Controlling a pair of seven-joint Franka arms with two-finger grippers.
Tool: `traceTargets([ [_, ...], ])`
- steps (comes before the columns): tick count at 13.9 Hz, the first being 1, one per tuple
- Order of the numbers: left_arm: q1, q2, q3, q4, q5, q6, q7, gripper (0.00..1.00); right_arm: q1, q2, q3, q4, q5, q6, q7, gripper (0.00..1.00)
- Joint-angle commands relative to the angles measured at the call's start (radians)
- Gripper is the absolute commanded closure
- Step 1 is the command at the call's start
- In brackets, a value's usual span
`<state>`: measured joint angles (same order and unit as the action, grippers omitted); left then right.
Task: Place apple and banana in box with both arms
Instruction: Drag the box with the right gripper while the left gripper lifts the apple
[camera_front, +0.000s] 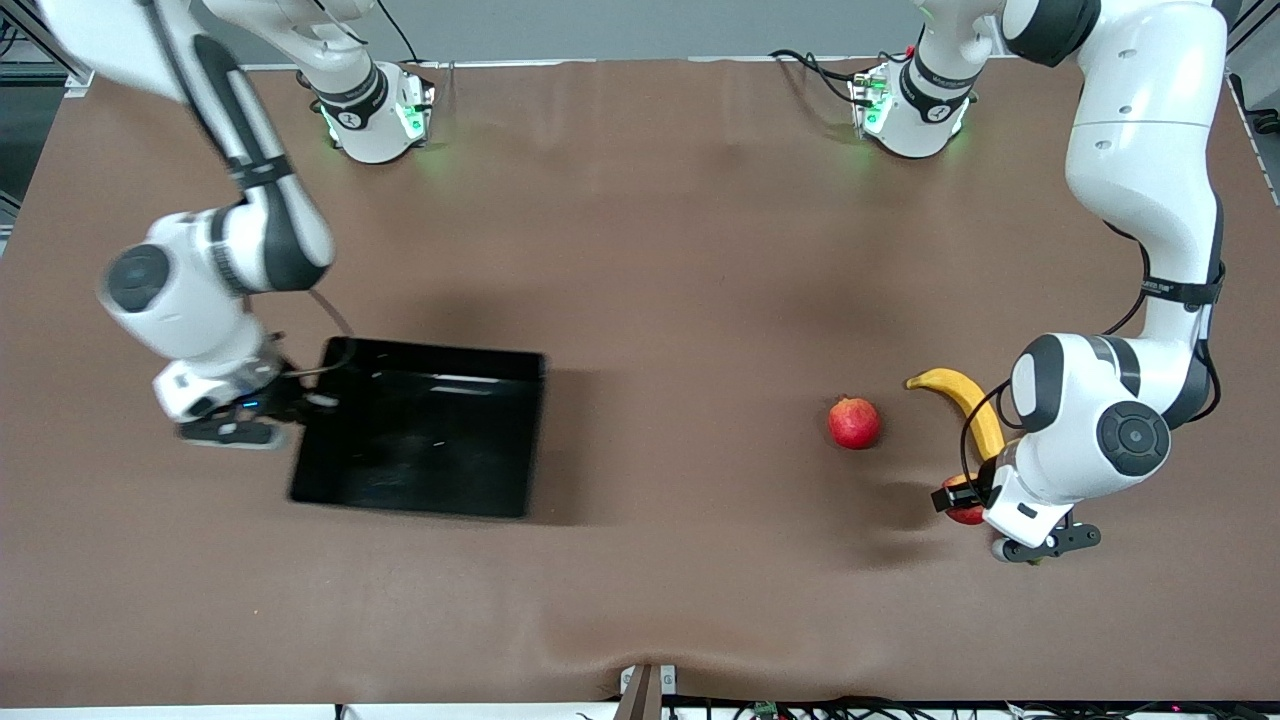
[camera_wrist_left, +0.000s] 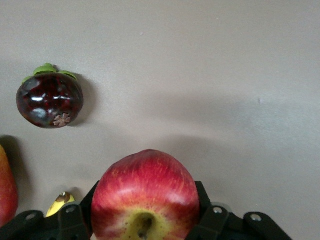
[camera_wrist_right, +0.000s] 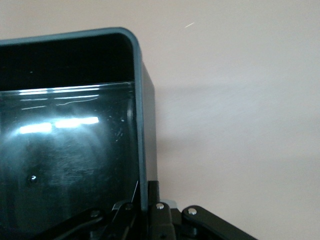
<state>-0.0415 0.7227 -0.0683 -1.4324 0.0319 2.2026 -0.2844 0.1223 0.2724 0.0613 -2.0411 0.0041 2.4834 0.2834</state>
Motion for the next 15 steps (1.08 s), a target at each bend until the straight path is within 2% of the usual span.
traceTargets([
  [1,-0.021,-0.04,0.005,-0.011,-0.021,-0.038,-0.019,1.0,0.129,-0.033,-0.011,-0.025,0.013,-0.006,0.17,1.0],
  [6,-0.07,-0.088,0.005,-0.013,-0.021,-0.11,-0.104,1.0,0.399,0.008,-0.012,0.025,0.011,0.008,0.449,1.0],
  [9,-0.089,-0.112,0.005,-0.014,-0.021,-0.142,-0.153,1.0,0.52,0.082,-0.014,0.094,-0.001,0.011,0.578,1.0],
  [15,-0.101,-0.135,-0.002,-0.019,-0.023,-0.169,-0.182,1.0,0.605,0.174,-0.018,0.127,-0.015,0.057,0.643,1.0],
])
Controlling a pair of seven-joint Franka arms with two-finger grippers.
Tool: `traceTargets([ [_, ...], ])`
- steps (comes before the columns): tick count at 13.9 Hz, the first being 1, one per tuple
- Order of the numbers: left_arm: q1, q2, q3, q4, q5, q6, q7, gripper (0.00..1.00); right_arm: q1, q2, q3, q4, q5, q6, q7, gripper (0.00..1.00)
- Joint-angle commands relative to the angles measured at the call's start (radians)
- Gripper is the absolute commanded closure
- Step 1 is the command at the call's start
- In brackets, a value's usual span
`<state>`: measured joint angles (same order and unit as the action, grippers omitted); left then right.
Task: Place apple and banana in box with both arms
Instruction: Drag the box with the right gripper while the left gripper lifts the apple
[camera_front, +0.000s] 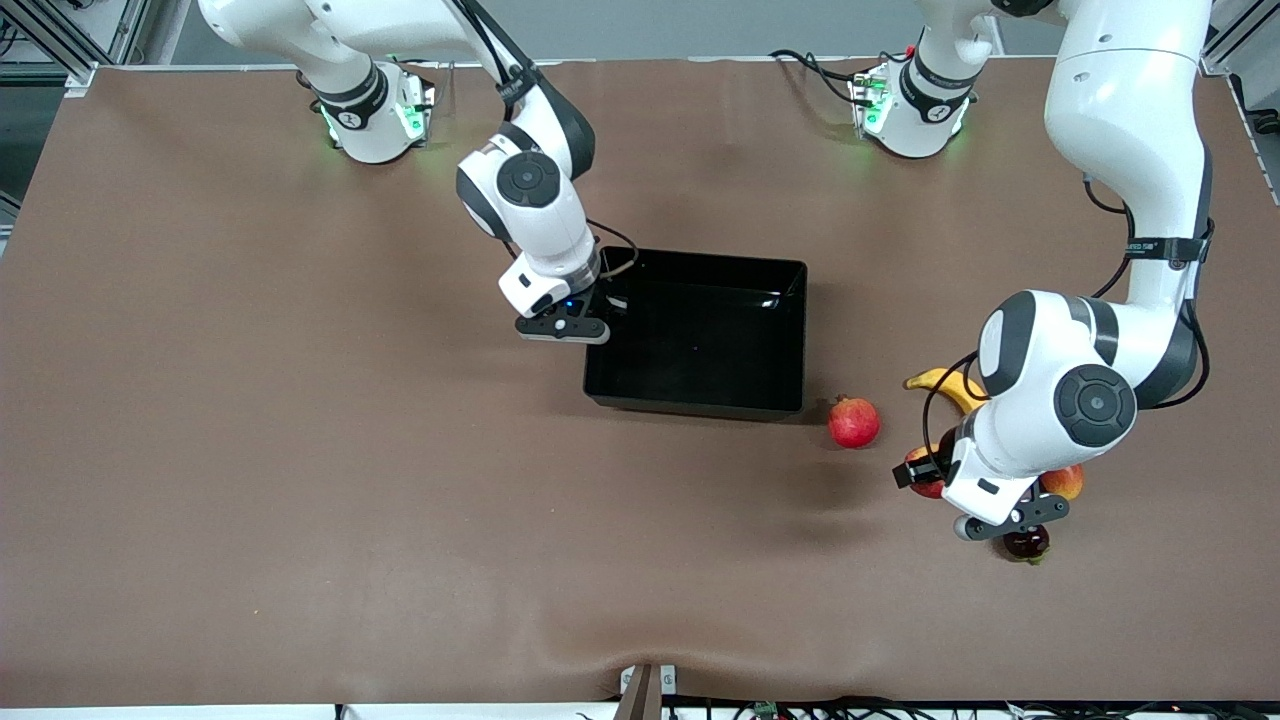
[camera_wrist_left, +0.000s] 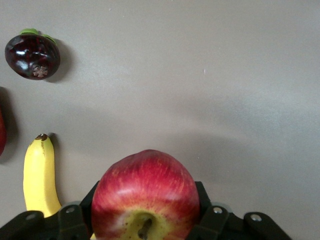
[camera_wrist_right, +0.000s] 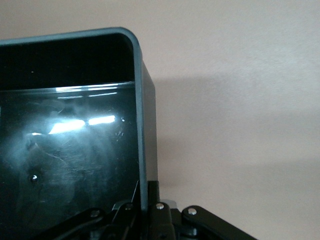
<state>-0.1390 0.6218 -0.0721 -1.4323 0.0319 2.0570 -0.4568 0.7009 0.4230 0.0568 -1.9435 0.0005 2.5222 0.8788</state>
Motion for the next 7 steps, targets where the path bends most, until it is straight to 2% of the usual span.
traceTargets([
  [1,-0.005,-0.036,0.002,-0.019,-0.021,-0.032,-0.023,1.0,0.038,0.039,-0.017,0.031,-0.022,0.027,0.063,1.0],
  [3,-0.005,-0.042,-0.015,-0.019,-0.021,-0.043,-0.051,1.0,0.037,0.056,-0.018,0.037,-0.04,0.038,0.075,1.0],
  [4,-0.005,-0.046,-0.027,-0.02,-0.021,-0.05,-0.069,1.0,0.035,0.056,-0.018,0.037,-0.04,0.037,0.075,0.6],
  [5,-0.005,-0.047,-0.035,-0.02,-0.021,-0.057,-0.086,1.0,0.029,0.056,-0.018,0.038,-0.039,0.037,0.078,0.01],
  [7,-0.007,-0.047,-0.06,-0.022,-0.021,-0.063,-0.13,1.0,0.029,0.056,-0.017,0.047,-0.037,0.029,0.084,0.0],
])
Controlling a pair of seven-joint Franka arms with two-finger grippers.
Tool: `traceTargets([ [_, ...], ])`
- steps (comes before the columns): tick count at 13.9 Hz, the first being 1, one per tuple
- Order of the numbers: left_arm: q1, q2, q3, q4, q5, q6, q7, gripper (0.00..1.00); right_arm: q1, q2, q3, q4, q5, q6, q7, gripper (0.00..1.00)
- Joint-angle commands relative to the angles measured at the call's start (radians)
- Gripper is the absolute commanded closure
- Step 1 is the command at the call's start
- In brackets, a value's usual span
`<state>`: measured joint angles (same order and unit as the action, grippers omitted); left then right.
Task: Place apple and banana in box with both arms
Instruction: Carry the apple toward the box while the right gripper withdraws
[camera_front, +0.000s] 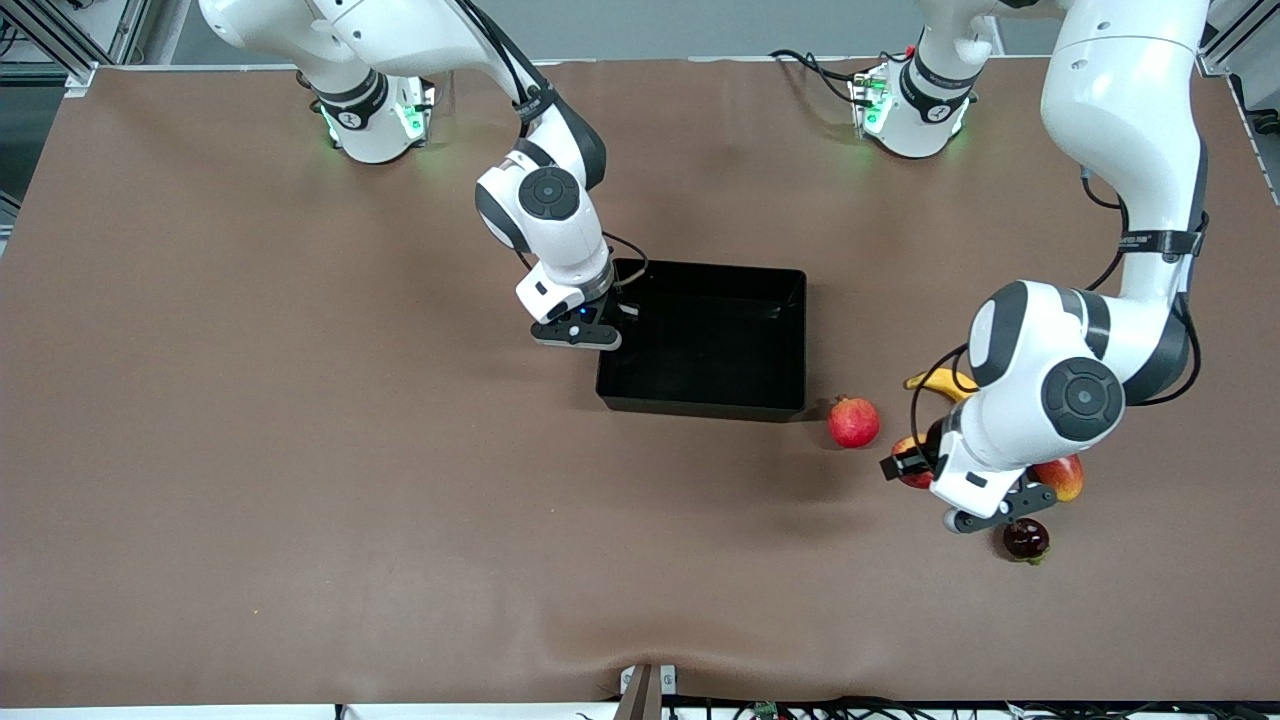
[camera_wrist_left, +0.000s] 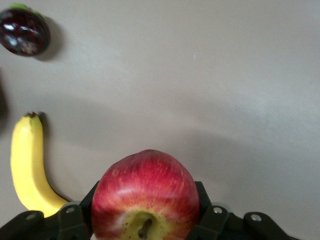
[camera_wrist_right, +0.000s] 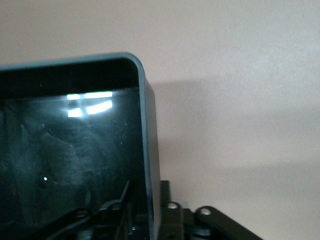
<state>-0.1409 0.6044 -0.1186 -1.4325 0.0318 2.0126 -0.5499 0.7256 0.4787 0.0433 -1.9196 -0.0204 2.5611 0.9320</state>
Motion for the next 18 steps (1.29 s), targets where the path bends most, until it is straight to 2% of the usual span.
traceTargets([
  [1,-0.009,-0.029,-0.024,-0.023,-0.021,-0.018,-0.06,1.0,0.005,0.0,-0.005,0.033,-0.016,-0.015,0.031,0.0],
  [5,-0.069,-0.04,-0.033,-0.046,-0.01,-0.018,-0.159,1.0,-0.003,-0.005,-0.005,0.034,-0.016,-0.018,0.027,0.0],
  [8,-0.108,-0.064,-0.033,-0.087,-0.007,-0.017,-0.232,1.0,-0.044,-0.034,-0.005,0.063,-0.023,-0.093,0.002,0.0],
  [12,-0.15,-0.17,-0.035,-0.256,-0.007,0.044,-0.252,1.0,-0.136,-0.1,-0.006,0.134,-0.026,-0.349,-0.182,0.0],
  [16,-0.199,-0.255,-0.038,-0.44,-0.007,0.171,-0.286,1.0,-0.287,-0.173,-0.005,0.131,-0.015,-0.445,-0.354,0.0],
  [18,-0.241,-0.253,-0.038,-0.468,0.003,0.215,-0.338,1.0,-0.365,-0.204,-0.003,0.126,-0.007,-0.499,-0.468,0.0],
])
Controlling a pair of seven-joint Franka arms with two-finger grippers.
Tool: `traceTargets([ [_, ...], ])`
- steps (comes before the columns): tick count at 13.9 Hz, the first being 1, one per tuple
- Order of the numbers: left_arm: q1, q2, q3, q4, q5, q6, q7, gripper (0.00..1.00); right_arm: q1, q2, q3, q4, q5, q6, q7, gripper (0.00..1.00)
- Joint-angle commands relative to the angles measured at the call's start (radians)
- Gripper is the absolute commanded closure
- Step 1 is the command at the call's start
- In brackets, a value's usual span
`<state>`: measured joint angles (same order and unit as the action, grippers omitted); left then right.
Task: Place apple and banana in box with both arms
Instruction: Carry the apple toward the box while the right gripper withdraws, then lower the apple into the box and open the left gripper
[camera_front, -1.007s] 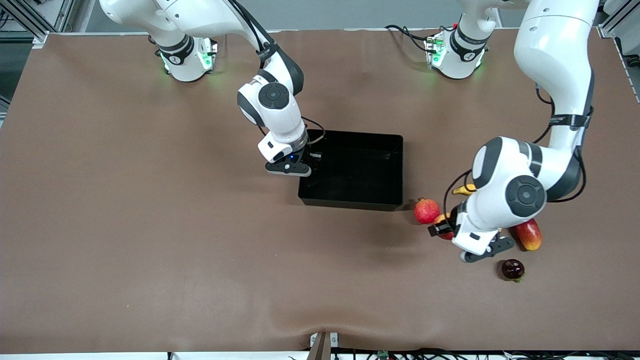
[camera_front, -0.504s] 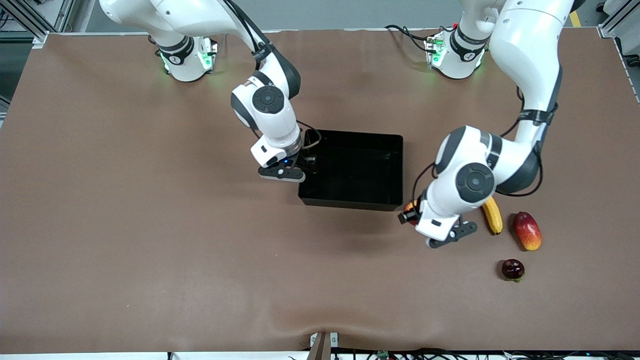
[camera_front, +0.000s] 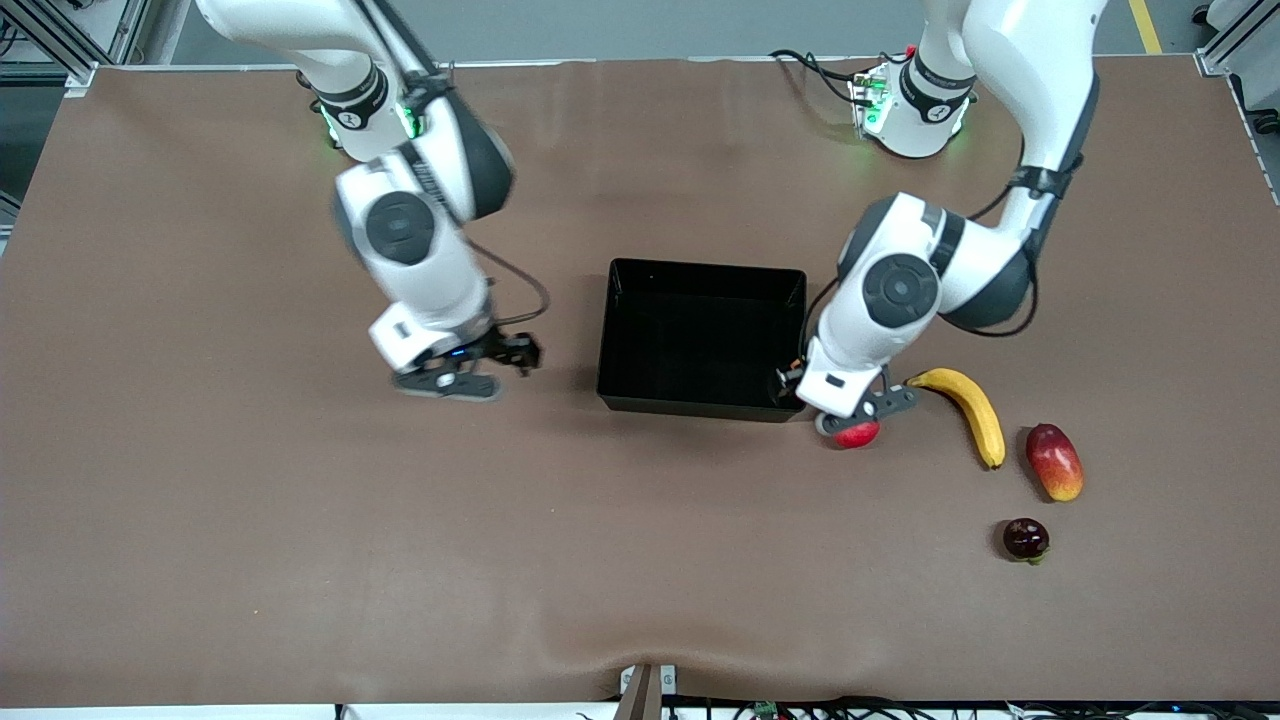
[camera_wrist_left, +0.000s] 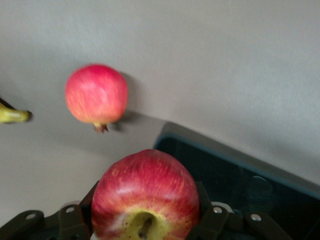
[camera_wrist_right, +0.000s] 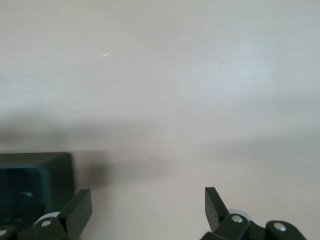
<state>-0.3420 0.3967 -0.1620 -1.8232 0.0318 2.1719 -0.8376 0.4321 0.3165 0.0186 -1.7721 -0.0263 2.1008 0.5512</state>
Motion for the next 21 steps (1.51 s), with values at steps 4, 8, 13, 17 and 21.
traceTargets([
  [4,-0.092,-0.044,0.006,-0.148,0.043,0.115,-0.118,1.0,-0.206,-0.098,0.021,-0.023,0.0,-0.105,-0.293,0.0],
  [8,-0.112,-0.035,0.006,-0.243,0.059,0.25,-0.149,1.0,-0.337,-0.16,0.023,-0.023,0.003,-0.168,-0.479,0.0],
  [13,-0.152,0.014,0.006,-0.266,0.063,0.321,-0.178,1.0,-0.447,-0.252,0.021,-0.013,0.005,-0.246,-0.548,0.0],
  [17,-0.189,0.039,0.007,-0.291,0.065,0.338,-0.21,1.0,-0.483,-0.275,0.021,0.142,0.005,-0.433,-0.548,0.0],
  [21,-0.19,0.068,0.007,-0.283,0.065,0.35,-0.212,1.0,-0.483,-0.278,0.02,0.294,0.005,-0.605,-0.548,0.0],
])
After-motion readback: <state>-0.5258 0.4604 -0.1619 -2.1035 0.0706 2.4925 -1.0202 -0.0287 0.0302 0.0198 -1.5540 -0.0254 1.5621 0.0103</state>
